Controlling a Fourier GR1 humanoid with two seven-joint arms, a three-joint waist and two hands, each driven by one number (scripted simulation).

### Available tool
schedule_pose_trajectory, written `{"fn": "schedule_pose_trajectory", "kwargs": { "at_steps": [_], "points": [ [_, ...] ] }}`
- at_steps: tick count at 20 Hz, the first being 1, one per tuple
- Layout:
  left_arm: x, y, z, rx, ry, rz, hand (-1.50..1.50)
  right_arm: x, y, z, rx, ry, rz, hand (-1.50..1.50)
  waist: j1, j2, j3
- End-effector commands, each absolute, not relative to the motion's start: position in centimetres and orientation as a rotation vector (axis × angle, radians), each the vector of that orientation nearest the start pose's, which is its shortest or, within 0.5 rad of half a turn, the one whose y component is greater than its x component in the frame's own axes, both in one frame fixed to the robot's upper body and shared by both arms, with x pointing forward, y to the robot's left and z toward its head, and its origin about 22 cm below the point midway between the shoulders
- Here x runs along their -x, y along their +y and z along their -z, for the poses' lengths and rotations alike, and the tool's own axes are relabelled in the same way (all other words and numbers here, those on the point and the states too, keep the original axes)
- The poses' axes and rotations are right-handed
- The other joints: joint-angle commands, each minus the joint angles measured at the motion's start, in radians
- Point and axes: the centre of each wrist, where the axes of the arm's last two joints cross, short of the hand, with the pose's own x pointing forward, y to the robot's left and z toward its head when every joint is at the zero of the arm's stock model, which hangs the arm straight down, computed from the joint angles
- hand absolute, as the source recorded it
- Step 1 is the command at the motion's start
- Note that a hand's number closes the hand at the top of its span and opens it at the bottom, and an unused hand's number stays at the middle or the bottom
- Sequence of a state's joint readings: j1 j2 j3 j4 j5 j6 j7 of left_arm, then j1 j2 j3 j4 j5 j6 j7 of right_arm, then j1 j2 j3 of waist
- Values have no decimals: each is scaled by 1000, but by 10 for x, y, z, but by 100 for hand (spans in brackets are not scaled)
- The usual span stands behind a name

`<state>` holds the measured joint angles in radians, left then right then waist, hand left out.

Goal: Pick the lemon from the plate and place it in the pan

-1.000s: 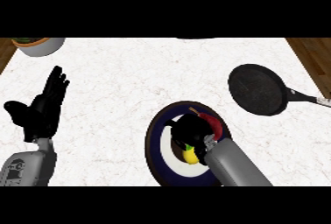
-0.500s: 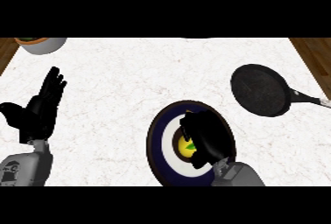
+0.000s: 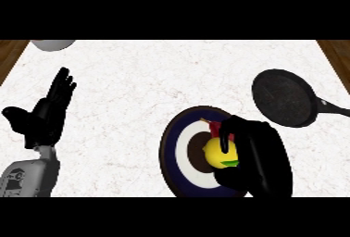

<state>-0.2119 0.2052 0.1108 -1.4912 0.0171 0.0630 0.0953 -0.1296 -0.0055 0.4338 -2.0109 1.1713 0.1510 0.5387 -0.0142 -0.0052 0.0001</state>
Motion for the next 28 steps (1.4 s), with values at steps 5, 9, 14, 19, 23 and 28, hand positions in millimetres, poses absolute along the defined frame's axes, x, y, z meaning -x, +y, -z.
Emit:
{"fn": "schedule_pose_trajectory", "kwargs": {
  "at_steps": [5,9,14,19,23,28],
  "points": [
    [-289,276,-38,-209,-1627,46,0,-254,-189,-151,837,-1647,-469,150,18,9,1],
    [-306,270,-53,-222,-1620,54,0,-278,-254,-146,958,-1592,-478,150,11,8,1],
    [-306,277,-51,-207,-1622,66,0,-328,-313,-113,1025,-1554,-460,150,29,15,1],
    [-308,272,-59,-176,-1639,74,0,-353,-342,-80,1243,-1466,-549,150,41,17,2],
    [-294,261,-49,-180,-1623,73,0,-368,-382,-69,1217,-1441,-513,150,45,15,2],
    [-315,255,-66,-149,-1646,84,0,-385,-386,-51,1217,-1441,-504,150,67,29,4]
  ]
}}
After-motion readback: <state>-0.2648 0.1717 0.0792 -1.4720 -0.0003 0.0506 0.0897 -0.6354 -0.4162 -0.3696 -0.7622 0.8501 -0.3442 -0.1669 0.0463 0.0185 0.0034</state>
